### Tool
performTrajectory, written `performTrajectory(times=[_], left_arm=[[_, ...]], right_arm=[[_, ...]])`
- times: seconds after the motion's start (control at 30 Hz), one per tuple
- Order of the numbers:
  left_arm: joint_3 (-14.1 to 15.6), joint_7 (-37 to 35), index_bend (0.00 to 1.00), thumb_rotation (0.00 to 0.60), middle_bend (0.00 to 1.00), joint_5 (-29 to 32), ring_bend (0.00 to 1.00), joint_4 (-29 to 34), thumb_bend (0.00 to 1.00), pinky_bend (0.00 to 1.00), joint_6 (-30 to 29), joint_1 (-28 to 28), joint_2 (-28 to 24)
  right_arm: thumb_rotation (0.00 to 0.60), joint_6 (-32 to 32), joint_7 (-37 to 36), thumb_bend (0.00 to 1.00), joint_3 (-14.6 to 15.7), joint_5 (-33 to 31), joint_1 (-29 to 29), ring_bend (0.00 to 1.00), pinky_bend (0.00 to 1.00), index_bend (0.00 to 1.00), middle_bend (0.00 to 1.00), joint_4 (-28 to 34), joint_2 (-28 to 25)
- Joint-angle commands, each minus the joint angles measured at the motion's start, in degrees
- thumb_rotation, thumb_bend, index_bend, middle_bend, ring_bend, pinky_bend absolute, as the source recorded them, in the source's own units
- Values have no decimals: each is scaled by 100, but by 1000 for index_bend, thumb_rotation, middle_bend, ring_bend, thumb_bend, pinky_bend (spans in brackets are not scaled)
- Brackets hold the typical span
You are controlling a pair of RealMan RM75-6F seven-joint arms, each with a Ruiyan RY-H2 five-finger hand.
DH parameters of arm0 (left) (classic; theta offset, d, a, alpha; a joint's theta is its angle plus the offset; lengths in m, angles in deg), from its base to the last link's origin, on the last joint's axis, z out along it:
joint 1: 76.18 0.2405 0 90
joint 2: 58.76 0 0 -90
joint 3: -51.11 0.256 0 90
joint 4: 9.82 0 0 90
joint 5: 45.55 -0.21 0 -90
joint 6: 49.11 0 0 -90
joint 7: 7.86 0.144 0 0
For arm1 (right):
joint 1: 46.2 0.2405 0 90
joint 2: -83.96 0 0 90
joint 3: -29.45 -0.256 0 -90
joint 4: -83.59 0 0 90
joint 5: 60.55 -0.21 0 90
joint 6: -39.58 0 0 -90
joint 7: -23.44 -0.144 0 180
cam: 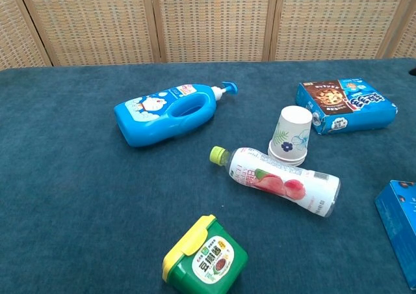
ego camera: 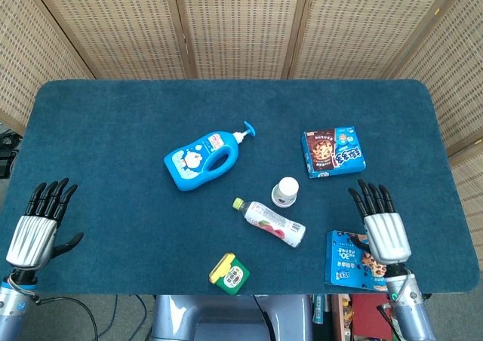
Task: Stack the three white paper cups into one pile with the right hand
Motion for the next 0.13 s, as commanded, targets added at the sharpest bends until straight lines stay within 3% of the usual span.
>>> performTrajectory(times=[0.03, 0.13], left_arm=[[1, 14, 0, 600, 0, 8, 0, 1, 208, 0, 12, -1, 6], [2, 64, 0, 600, 0, 13, 0, 19, 208, 0, 31, -6, 20]], right_arm=[[600, 172, -177, 95, 125, 219, -263, 0, 0, 51, 0, -206, -14], [600, 241, -182, 93, 123, 366, -433, 0, 0, 47, 0, -321, -45]])
